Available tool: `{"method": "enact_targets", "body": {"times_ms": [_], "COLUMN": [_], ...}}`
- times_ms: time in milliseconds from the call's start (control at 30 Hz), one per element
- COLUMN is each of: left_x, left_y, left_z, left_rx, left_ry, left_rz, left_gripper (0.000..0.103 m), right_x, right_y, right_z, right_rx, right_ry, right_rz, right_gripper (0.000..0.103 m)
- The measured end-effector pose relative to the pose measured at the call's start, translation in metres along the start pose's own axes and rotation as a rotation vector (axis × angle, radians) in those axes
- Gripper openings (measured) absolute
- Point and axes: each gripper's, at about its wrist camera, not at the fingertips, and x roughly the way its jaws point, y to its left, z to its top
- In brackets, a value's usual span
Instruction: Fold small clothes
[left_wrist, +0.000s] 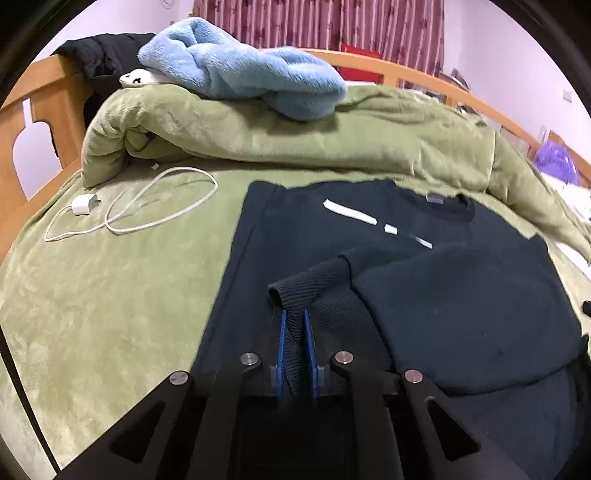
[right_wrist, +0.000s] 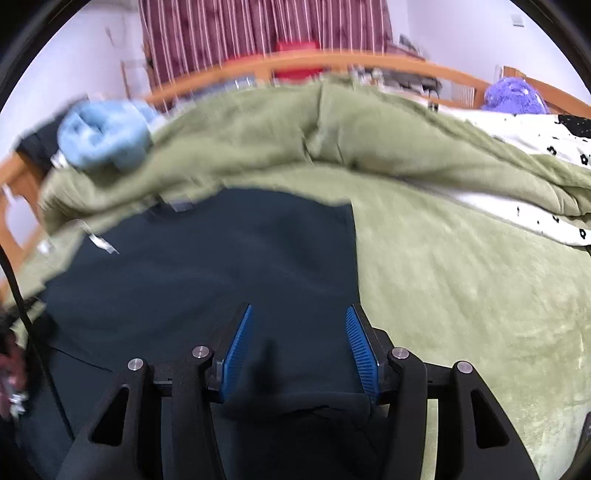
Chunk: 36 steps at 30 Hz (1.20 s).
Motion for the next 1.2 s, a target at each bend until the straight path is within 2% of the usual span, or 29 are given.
{"method": "enact_targets", "body": {"times_ms": [67, 133, 167, 233, 333, 567, 700, 833, 1067, 1200], "left_x": [0.002, 0.003, 0.003, 0.003, 0.000, -0.028, -0.064, -0.105, -0.169, -0.198], "left_y": [-0.001, 0.001, 0.002, 0.007, 0.016, 0.015, 0.010, 0.006, 0.005, 0.006], "left_z": [-0.004, -0.006, -0.006, -0.006, -0.007, -0.016, -0.027, -0.041, -0.072, -0.096], "left_rx": [0.010, 0.006, 0.002, -0.019, -0.061, -0.046, -0.014, 0.000, -0.013, -0.021], "left_ry": [0.012, 0.015, 0.017, 0.020, 0.020, 0.016, -0.015, -0.043, -0.076, -0.072], "left_rz": [0.011, 0.020, 0.026, 0.039, 0.026, 0.047, 0.035, 0.034, 0.047, 0.067], "left_gripper": [0.014, 0.023, 0.026, 0.042, 0.058, 0.059, 0.059, 0.059, 0.059, 0.059], "right_x": [0.021, 0.038, 0.040, 0.036, 0.024, -0.021, -0.055, -0.083, -0.138, -0.156], "right_y": [-0.001, -0.004, -0.005, -0.006, -0.008, -0.011, -0.009, -0.013, -0.015, -0.014], "right_z": [-0.009, -0.020, -0.024, -0.028, -0.031, -0.042, -0.052, -0.065, -0.105, -0.127], "right_rx": [-0.007, -0.004, 0.001, 0.007, 0.011, 0.037, 0.041, 0.071, 0.059, 0.047], "right_ry": [0.069, 0.108, 0.101, 0.074, 0.053, 0.006, -0.032, 0.002, -0.023, -0.005], "right_rz": [-0.036, -0.048, -0.043, -0.042, -0.047, 0.006, -0.060, -0.031, -0.046, -0.049], "right_gripper": [0.049, 0.049, 0.048, 0.048, 0.048, 0.048, 0.048, 0.048, 0.048, 0.048]}}
